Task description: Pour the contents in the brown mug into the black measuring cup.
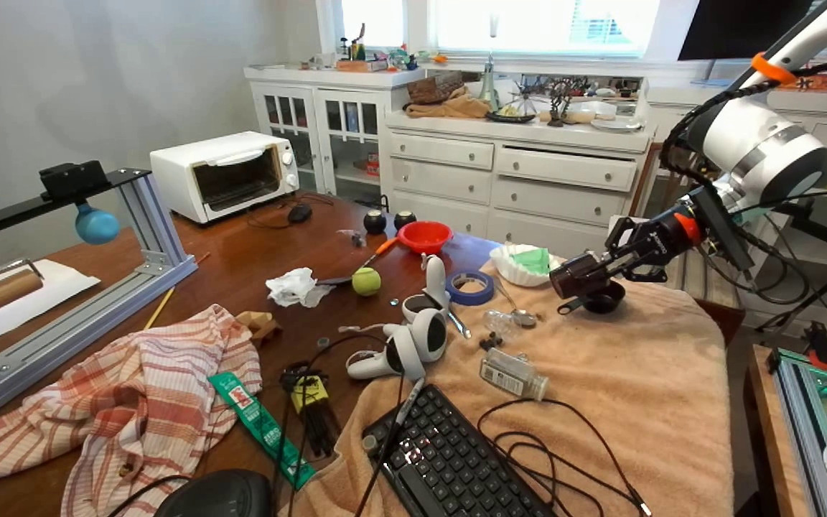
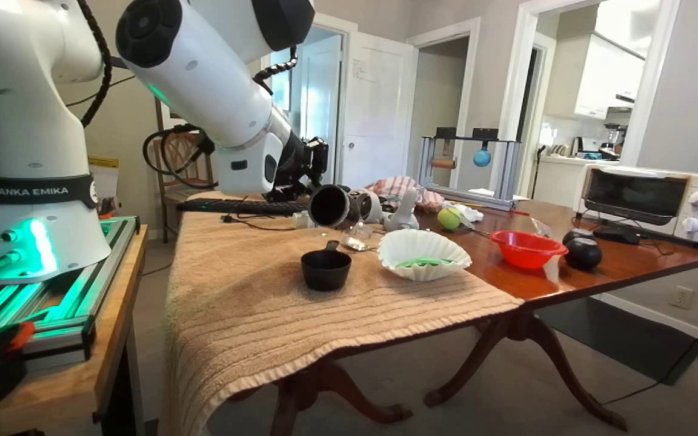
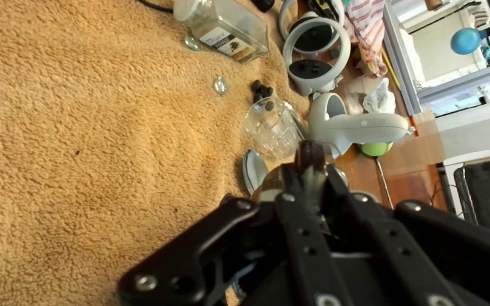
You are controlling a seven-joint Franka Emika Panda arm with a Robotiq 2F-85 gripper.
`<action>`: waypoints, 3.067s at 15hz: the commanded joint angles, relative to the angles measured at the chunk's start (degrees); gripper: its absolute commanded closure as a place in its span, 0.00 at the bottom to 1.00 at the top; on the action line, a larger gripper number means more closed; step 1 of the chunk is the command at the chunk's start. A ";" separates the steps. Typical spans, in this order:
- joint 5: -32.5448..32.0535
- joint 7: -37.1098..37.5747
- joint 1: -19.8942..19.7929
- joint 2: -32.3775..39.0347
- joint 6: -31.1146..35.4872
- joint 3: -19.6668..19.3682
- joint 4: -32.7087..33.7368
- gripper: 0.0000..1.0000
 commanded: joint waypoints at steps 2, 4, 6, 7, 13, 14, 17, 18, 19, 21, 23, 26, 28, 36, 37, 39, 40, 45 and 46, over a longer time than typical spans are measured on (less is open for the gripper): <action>-0.17 0.18 -0.16 -0.10 -0.01 0.37 0.00 0.82; -0.17 0.18 -0.15 -0.09 0.00 0.40 0.00 0.82; -0.17 0.18 -0.15 -0.09 0.00 0.42 0.00 0.82; -0.33 -0.32 -0.38 0.19 -0.88 0.13 0.00 0.96; -5.40 -3.44 -1.66 3.15 -6.89 -1.62 3.16 0.96; -6.49 -4.31 -2.16 3.47 -8.50 -2.14 3.69 0.96; -8.67 -6.24 -3.46 4.78 -12.75 -3.49 5.15 0.96; -8.94 -7.06 -3.93 5.52 -14.58 -3.97 5.63 0.96; -9.00 -7.63 -4.33 6.19 -16.11 -4.33 6.00 0.96; -9.65 -9.04 -5.19 7.87 -19.88 -5.04 7.02 0.96; -9.85 -10.26 -5.87 9.40 -22.83 -5.46 7.82 0.96; -10.10 -11.80 -7.10 11.24 -25.71 -6.29 8.48 0.96; -10.18 -12.81 -7.94 12.71 -27.23 -6.90 9.01 0.96; -11.42 -16.39 -11.39 18.62 -34.79 -8.48 12.25 0.96; -11.81 -16.72 -11.81 19.07 -35.58 -8.48 12.63 0.96; -12.43 -17.51 -12.48 20.35 -37.36 -8.26 13.62 0.96; -12.53 -17.78 -12.73 20.99 -38.11 -8.07 14.09 0.96; -13.12 -19.05 -13.66 23.93 -42.04 -7.59 16.18 0.96; -13.14 -19.19 -13.76 24.48 -42.73 -7.49 16.53 0.96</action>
